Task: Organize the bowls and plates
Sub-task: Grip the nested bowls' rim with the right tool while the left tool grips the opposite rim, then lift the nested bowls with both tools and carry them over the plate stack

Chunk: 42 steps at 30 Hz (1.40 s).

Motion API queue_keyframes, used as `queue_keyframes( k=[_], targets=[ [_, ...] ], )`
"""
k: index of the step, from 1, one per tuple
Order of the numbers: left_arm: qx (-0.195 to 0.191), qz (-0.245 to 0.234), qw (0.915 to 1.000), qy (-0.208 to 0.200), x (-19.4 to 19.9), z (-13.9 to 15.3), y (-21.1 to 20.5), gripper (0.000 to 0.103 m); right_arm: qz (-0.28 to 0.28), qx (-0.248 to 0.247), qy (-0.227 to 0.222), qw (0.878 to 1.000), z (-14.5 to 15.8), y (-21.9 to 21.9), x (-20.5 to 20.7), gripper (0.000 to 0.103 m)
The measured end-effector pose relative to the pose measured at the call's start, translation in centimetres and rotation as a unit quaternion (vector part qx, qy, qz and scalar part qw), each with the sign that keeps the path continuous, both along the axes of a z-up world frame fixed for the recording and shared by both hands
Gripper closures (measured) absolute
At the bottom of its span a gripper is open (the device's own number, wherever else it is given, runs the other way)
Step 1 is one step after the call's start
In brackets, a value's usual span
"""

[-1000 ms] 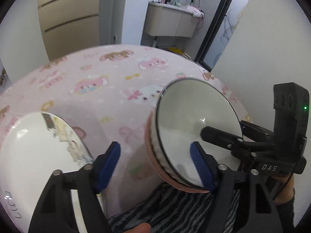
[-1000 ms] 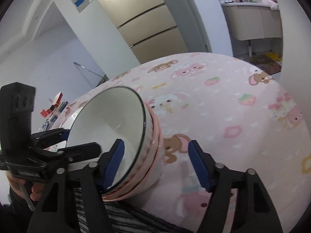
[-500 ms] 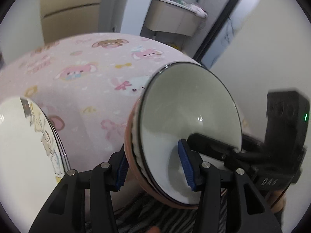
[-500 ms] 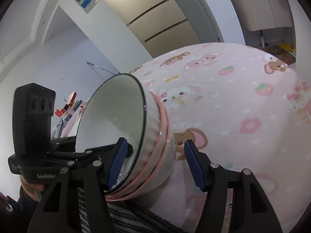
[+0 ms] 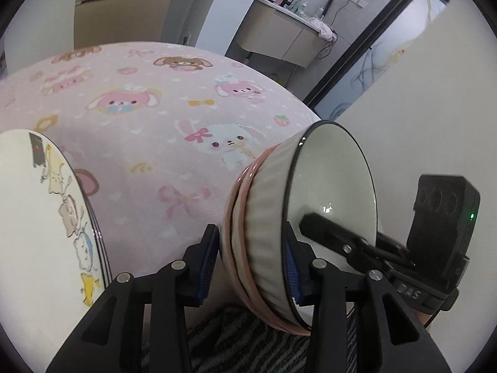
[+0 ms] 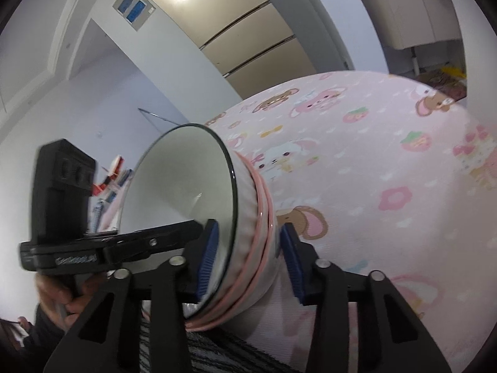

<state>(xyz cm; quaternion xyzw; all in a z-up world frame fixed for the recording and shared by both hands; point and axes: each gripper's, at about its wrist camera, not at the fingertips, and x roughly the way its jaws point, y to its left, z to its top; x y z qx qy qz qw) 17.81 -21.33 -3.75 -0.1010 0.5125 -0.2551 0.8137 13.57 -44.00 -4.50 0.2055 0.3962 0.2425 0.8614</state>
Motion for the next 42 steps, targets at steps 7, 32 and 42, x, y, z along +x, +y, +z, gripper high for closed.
queue_keyframes(
  k=[7,32,42],
  targets=[
    [0.003,0.001,1.0000,0.001,-0.5,0.0,0.4,0.063,-0.003,0.036,0.015,0.999,-0.5,-0.7,0.3,0.071],
    [-0.025,0.013,0.9981,-0.054,-1.2,2.8,3.6,0.076,-0.033,0.157,-0.010,0.987,2.1,-1.0,0.6,0.068],
    [-0.041,0.056,0.9935,-0.090,-2.5,6.1,10.0,0.077,0.007,0.212,0.010,0.977,3.2,3.9,1.2,0.068]
  ],
)
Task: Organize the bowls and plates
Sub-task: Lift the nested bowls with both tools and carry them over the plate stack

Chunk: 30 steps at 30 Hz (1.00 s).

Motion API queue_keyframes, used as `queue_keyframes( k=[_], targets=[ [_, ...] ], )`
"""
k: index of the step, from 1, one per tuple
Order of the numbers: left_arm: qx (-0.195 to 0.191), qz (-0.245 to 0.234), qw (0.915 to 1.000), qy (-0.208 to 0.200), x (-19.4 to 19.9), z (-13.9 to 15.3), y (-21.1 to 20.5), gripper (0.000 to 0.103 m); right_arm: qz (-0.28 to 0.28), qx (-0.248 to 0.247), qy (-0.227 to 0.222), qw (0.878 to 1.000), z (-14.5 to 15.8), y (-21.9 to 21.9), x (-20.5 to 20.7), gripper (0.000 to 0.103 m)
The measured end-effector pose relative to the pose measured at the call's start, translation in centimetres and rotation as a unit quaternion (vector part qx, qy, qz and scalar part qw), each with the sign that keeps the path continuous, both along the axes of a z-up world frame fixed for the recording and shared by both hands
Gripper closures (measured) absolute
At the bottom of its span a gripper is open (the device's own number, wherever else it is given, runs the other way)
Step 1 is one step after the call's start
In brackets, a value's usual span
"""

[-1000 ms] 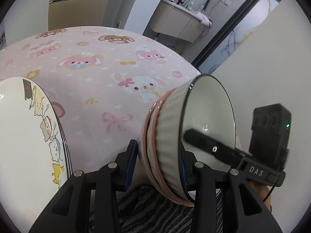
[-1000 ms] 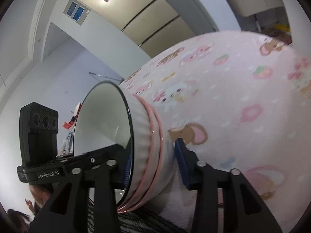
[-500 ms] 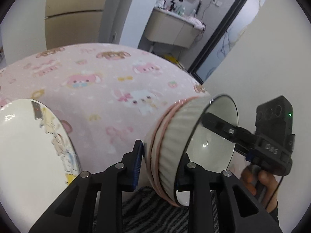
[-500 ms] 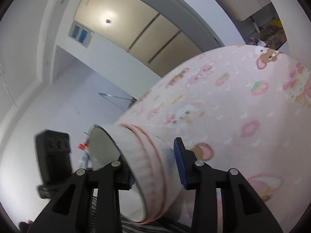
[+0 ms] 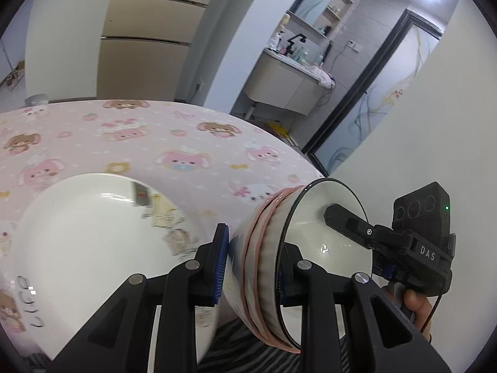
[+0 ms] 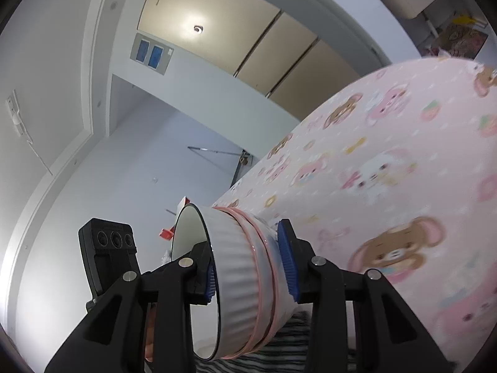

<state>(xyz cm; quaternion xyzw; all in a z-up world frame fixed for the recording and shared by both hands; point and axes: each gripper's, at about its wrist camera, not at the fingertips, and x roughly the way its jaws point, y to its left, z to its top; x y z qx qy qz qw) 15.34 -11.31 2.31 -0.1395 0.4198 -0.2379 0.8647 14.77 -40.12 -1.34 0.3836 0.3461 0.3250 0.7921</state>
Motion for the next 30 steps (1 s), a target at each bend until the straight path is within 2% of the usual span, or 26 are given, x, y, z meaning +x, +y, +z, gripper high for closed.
queue_keyframes(
  k=[3,8,13,22,28,30],
  targets=[
    [-0.011,0.013,0.9999,0.001,-0.3,0.0,1.4,0.076,0.007,0.023,0.009,1.000,-0.6,1.3,0.2,0.068],
    [-0.005,0.015,0.9998,-0.012,-0.7,0.8,2.2,0.076,0.010,0.054,0.027,0.998,-1.4,2.2,0.2,0.068],
    [-0.014,0.030,0.9993,-0.018,-0.5,1.6,4.0,0.076,0.015,0.077,0.035,0.996,-1.5,3.7,1.0,0.067],
    [-0.026,0.071,0.9971,-0.013,0.0,0.5,9.2,0.075,0.050,0.084,0.061,0.993,-2.8,8.7,3.5,0.067],
    [-0.034,0.087,0.9957,0.001,0.3,-1.1,12.2,0.075,0.075,0.064,0.081,0.992,-3.9,12.1,4.8,0.067],
    [-0.047,0.091,0.9947,0.002,0.4,-1.5,13.4,0.075,0.080,0.060,0.085,0.991,-3.9,13.0,5.2,0.067]
  ],
)
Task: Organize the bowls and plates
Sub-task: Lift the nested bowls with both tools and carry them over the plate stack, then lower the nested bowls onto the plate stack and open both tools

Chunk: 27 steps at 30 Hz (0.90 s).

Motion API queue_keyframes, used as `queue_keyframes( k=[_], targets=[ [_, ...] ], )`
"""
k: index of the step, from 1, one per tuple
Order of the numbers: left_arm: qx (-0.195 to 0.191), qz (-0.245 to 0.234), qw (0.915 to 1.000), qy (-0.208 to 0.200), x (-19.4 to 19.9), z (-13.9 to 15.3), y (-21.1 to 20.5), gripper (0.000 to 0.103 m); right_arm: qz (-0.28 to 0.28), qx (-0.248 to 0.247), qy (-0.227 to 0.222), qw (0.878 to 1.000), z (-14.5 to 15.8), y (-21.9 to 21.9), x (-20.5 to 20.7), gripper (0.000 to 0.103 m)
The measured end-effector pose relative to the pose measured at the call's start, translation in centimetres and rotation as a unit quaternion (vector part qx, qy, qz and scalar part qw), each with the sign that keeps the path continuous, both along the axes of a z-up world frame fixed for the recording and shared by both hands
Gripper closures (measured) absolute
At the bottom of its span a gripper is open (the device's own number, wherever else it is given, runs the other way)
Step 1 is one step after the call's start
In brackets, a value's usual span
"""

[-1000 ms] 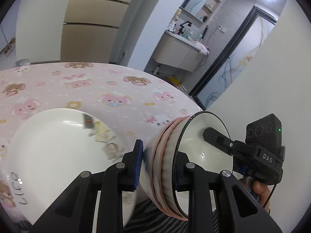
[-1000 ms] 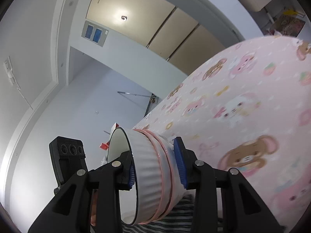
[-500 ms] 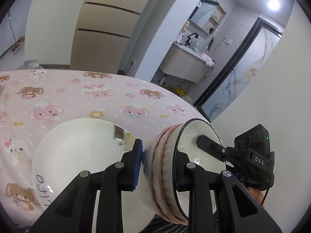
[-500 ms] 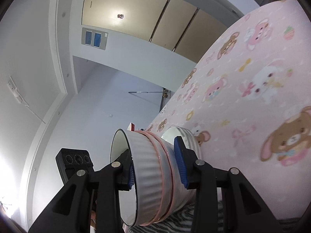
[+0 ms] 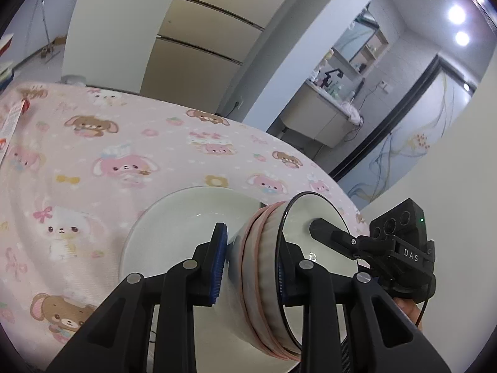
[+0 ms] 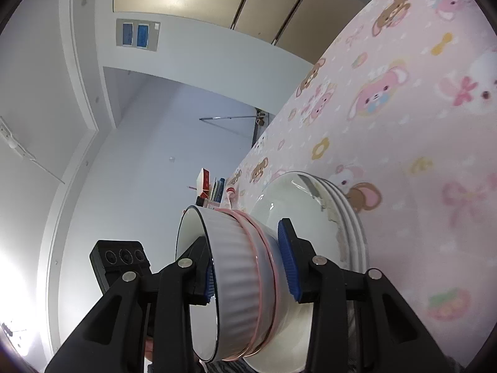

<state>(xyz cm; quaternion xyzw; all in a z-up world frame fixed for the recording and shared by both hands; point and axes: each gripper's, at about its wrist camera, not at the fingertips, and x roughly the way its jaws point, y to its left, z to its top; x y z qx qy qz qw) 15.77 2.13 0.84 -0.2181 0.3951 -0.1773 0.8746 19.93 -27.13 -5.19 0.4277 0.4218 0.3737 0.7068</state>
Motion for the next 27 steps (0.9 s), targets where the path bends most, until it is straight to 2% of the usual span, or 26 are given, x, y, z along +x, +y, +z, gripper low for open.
queue_keyframes(
  k=[5,9,14,19,23,27],
  targets=[
    [-0.012,0.004,0.9999,0.000,0.2,-1.0,1.6,0.075,0.017,-0.047,-0.013,0.999,1.5,2.0,0.9,0.067],
    [0.012,0.006,0.9999,0.002,0.0,-2.1,1.8,0.075,0.031,-0.074,-0.033,0.996,2.2,3.3,1.3,0.068],
    [0.006,0.004,1.0000,-0.005,-0.3,-2.2,2.4,0.075,0.025,-0.114,-0.100,0.988,2.8,4.2,0.5,0.070],
    [0.040,0.010,0.9985,-0.037,-0.9,-1.6,1.8,0.075,0.025,-0.184,-0.158,0.970,3.8,5.1,-0.4,0.075],
    [0.078,0.019,0.9941,-0.073,-1.6,-0.7,1.2,0.075,0.021,-0.211,-0.178,0.961,4.0,5.4,-1.0,0.079],
    [0.099,0.028,0.9909,-0.086,-1.9,-0.6,0.9,0.075,0.019,-0.227,-0.188,0.955,4.2,5.4,-1.2,0.079]
  ],
)
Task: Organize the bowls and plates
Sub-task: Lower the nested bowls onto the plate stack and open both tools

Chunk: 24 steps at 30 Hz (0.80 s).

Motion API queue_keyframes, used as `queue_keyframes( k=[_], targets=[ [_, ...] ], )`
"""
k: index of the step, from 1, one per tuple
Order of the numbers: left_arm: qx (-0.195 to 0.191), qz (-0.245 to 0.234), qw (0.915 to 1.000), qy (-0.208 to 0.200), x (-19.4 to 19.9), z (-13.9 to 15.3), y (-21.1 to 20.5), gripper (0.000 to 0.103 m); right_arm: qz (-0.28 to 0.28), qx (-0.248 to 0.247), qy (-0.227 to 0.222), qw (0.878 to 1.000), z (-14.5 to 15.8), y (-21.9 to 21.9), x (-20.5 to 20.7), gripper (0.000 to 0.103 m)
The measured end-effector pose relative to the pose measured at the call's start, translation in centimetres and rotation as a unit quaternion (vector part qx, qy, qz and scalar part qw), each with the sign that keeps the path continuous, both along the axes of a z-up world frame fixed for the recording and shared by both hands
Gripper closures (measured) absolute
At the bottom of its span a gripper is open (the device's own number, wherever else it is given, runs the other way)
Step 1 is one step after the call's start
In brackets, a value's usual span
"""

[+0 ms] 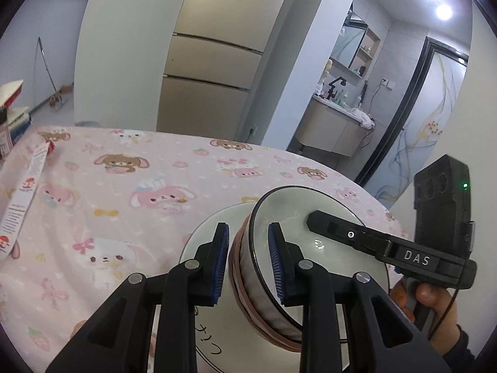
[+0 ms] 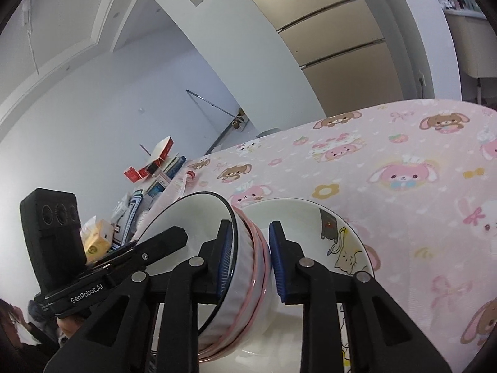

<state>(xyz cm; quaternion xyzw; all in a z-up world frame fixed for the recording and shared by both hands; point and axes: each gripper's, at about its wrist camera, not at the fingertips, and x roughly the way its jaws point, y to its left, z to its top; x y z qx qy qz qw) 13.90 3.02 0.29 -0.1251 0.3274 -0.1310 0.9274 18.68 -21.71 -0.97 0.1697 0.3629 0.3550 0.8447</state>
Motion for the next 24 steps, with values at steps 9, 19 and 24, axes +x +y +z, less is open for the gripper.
queue_keyframes(
  k=[9,19,24],
  targets=[
    [0.057,0.029,0.9974,-0.033,-0.6,0.3,-0.8,0.075,-0.004,-0.145,-0.118,0.982,2.7,2.0,-2.9,0.085],
    [0.080,0.033,0.9955,-0.037,-0.5,0.1,-1.3,0.074,-0.004,-0.150,-0.132,0.980,2.7,1.9,-3.3,0.086],
    [0.086,0.040,0.9949,-0.034,-0.4,0.0,-1.3,0.065,-0.004,-0.152,-0.130,0.980,2.7,2.0,-3.4,0.086]
  ],
)
